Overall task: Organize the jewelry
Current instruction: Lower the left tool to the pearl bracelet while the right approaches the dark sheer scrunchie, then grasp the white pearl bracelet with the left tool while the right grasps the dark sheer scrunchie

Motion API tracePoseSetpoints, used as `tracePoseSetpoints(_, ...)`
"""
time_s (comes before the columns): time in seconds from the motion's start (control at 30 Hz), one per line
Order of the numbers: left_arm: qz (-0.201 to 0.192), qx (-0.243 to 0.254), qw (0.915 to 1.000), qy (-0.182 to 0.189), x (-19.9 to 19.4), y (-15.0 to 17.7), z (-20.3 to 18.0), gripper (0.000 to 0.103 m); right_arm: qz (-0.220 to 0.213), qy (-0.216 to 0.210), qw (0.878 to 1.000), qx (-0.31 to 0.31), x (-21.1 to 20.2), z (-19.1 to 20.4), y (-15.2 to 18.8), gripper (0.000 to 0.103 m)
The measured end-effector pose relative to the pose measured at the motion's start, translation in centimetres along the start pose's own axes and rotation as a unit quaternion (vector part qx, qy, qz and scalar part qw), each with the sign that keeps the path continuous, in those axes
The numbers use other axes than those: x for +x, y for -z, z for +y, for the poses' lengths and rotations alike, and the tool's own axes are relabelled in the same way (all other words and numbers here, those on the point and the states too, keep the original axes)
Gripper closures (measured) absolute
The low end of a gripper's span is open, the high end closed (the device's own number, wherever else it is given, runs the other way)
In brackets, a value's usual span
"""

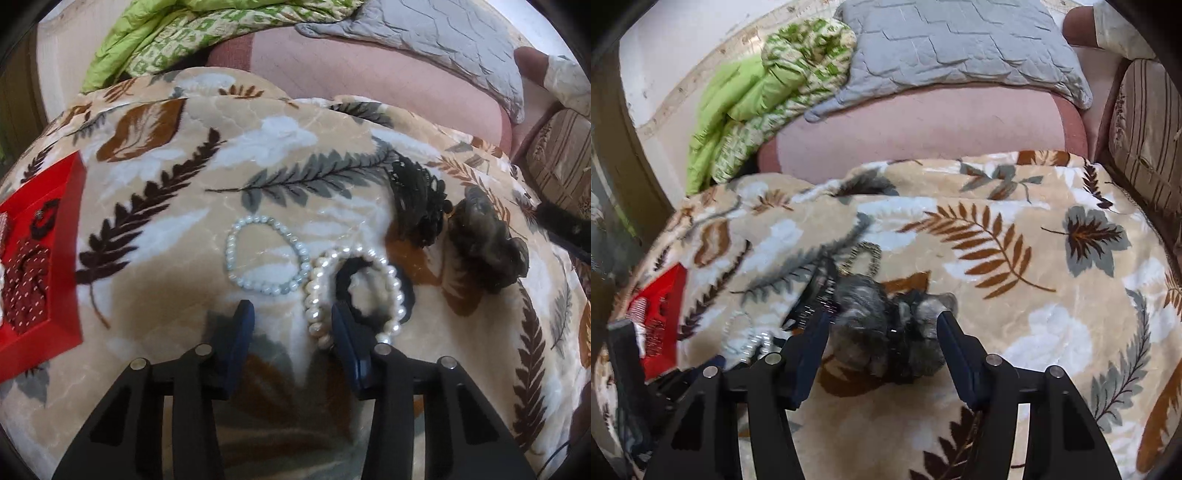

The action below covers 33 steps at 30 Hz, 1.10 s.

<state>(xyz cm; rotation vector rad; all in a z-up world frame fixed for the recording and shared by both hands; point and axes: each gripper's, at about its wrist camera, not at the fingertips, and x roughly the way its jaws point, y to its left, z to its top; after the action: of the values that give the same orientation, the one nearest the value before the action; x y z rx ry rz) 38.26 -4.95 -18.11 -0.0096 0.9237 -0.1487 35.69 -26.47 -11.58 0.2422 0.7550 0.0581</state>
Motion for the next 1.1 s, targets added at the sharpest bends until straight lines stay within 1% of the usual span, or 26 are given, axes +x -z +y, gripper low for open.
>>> tracePoseSetpoints(0.07,0.005,0.011,0.9999,-0.004,0.2,-0.1,-0.5,0.073,0.01,0.015,1.0,-0.005,0.9,-0.3,0.0,0.038)
tracePoseSetpoints(0.1,0.007,0.015,0.9998,-0.005,0.3,-0.1,-0.7,0.076,0.014,0.018,1.0,-0.005,1.3,-0.6,0.0,0.038)
tracePoseSetpoints(0.13,0.007,0.019,0.9998,-0.002,0.3,0.0,-0.8,0.087,0.014,0.017,1.0,-0.001,1.4,-0.9,0.0,0.038)
tracePoseSetpoints(0.17,0.007,0.02,0.9997,0.006,0.2,0.0,-0.7,0.094,0.013,0.015,1.0,0.004,1.6,-1.2,0.0,0.038)
tracePoseSetpoints(0.23,0.008,0.022,0.9996,0.017,-0.1,0.0,-0.4,0.094,0.02,0.012,1.0,0.016,2.4,-1.8,-0.1,0.038)
tracePoseSetpoints(0.37,0.008,0.042,0.9988,0.024,-1.8,0.4,0.5,0.094,0.035,0.009,0.999,0.032,3.9,-2.4,0.2,0.038)
tracePoseSetpoints(0.4,0.011,0.039,0.9988,0.029,-2.3,0.6,0.8,0.094,0.039,0.007,0.999,0.037,4.2,-2.5,0.3,0.036)
tracePoseSetpoints(0.43,0.013,0.033,0.9987,0.036,-3.0,0.8,1.3,0.094,0.043,0.005,0.998,0.041,4.4,-2.5,0.4,0.03)
tracePoseSetpoints(0.5,0.006,0.027,0.9987,0.042,-4.1,1.1,1.7,0.094,0.049,0.006,0.998,0.038,4.9,-2.3,0.5,0.023)
tracePoseSetpoints(0.6,-0.013,0.011,0.9987,0.048,-5.7,1.6,2.2,0.094,0.065,0.006,0.998,0.027,6.0,-1.9,1.0,0.023)
tracePoseSetpoints(0.67,-0.016,0.002,0.9986,0.05,-6.3,1.8,2.3,0.094,0.07,0.005,0.997,0.032,6.7,-2.0,1.3,0.025)
tracePoseSetpoints(0.7,-0.021,0.001,0.9985,0.051,-6.7,1.9,2.3,0.094,0.073,0.002,0.997,0.033,6.9,-2.0,1.4,0.036)
tracePoseSetpoints(0.73,-0.024,0.001,0.9984,0.051,-6.8,1.8,2.3,0.094,0.075,-0.001,0.997,0.032,7.0,-1.9,1.5,0.058)
tracePoseSetpoints(0.8,-0.035,0.004,0.9985,0.043,-7.3,1.7,2.2,0.094,0.083,-0.006,0.996,0.027,7.2,-1.5,1.8,0.074)
tracePoseSetpoints(0.83,-0.039,0.007,0.9985,0.038,-7.4,1.7,2.2,0.094,0.083,0.0,0.996,0.022,7.3,-1.1,1.9,0.08)
tracePoseSetpoints(0.93,-0.041,0.007,0.9987,0.029,-7.6,1.8,2.3,0.094,0.072,0.012,0.997,0.004,6.7,-0.2,2.0,0.087)
tracePoseSetpoints(1.1,-0.048,0.01,0.9987,0.016,-8.3,1.6,2.4,0.094,0.057,0.011,0.998,0.005,5.3,0.6,1.9,0.09)
